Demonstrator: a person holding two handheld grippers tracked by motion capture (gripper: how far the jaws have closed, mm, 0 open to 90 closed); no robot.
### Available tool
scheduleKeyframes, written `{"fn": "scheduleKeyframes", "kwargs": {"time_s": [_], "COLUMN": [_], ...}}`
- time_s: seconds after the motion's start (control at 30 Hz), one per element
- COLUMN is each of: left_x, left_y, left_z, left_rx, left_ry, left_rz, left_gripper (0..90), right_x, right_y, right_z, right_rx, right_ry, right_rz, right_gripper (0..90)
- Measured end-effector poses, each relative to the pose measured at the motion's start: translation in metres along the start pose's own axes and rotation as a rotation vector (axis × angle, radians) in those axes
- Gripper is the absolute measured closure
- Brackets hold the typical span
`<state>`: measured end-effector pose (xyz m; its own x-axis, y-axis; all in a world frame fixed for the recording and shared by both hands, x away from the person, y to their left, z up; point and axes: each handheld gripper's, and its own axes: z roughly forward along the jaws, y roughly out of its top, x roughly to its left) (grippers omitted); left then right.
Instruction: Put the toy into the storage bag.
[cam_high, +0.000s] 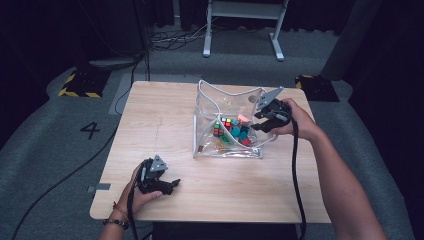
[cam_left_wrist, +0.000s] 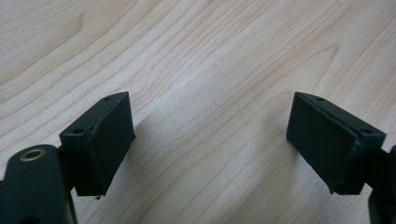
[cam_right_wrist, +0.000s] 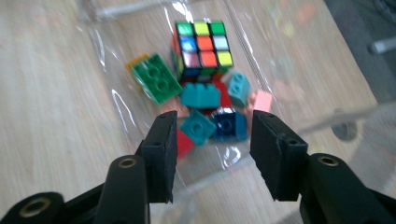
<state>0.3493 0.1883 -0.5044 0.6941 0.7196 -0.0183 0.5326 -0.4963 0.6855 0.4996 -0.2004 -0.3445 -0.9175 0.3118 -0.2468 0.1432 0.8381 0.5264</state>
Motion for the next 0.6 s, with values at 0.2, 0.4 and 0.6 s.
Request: {"fn": "scheduleKeyframes", "kwargs": {"time_s": [0.2, 0.4, 0.6], "left_x": [0.000, 0.000, 0.000], "left_y": [0.000, 0.000, 0.000], "left_z": [0.000, 0.000, 0.000], "left_rx": [0.000, 0.000, 0.000], "left_ry": [0.000, 0.000, 0.000], "left_rz": [0.000, 0.000, 0.000], "left_gripper": [15.1, 15.1, 15.1], "right_x": [0.011, 0.016, 0.017], "right_y": [0.003, 0.001, -0.003], "right_z": [0.000, -0.006, -0.020], "right_rx": [-0.062, -0.161, -0.243], "right_ry": [0.005, -0.032, -0.109], "right_rz": [0.026, 0.071, 0.122], "right_gripper": [46.9, 38.8, 29.8]}}
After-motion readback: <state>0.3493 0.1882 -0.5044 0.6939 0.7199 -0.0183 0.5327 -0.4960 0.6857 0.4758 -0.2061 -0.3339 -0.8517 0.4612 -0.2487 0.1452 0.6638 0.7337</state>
